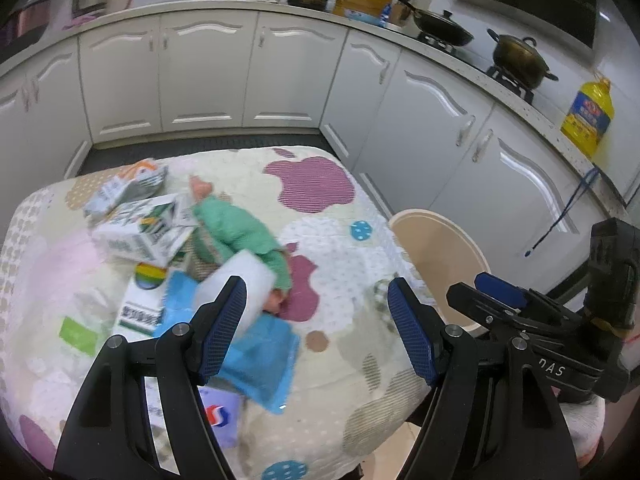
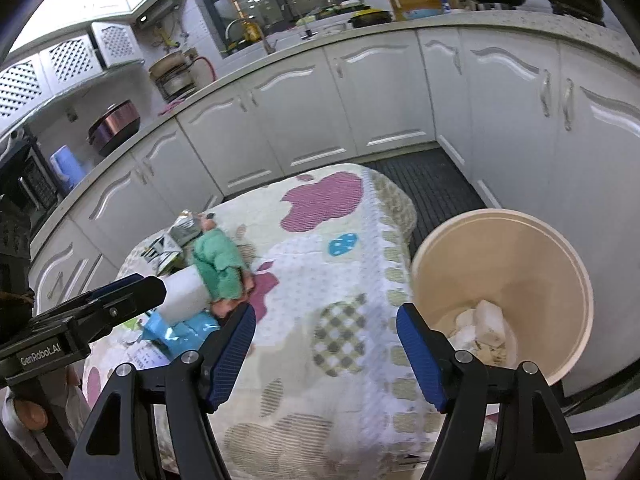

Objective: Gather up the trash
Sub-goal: 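Move both tools back over the table toward the remaining trash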

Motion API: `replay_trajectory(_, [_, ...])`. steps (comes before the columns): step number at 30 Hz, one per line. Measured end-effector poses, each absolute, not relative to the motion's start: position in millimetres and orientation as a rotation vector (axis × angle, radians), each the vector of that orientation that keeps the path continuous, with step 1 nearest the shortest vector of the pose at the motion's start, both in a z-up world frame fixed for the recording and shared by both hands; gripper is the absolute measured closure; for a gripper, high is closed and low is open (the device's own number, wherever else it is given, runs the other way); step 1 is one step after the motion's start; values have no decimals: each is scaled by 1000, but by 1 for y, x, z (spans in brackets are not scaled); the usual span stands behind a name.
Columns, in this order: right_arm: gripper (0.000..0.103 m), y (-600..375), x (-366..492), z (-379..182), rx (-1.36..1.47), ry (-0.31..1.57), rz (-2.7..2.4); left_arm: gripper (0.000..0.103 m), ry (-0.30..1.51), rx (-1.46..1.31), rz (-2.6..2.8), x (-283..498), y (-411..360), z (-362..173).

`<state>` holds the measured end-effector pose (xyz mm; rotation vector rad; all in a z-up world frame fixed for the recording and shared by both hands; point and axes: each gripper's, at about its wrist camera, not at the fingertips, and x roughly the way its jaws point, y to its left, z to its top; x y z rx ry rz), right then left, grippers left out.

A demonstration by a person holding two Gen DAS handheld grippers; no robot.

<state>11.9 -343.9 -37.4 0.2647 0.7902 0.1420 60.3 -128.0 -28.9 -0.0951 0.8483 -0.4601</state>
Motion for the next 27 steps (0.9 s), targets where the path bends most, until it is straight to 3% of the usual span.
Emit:
replay_trajectory(19, [30, -273, 37, -48, 240, 852, 328, 31, 929, -239, -264, 60, 31, -61])
replay_trajectory(27, [26, -233, 64, -53, 278, 898, 393, 31, 973, -235, -260, 60, 54, -85])
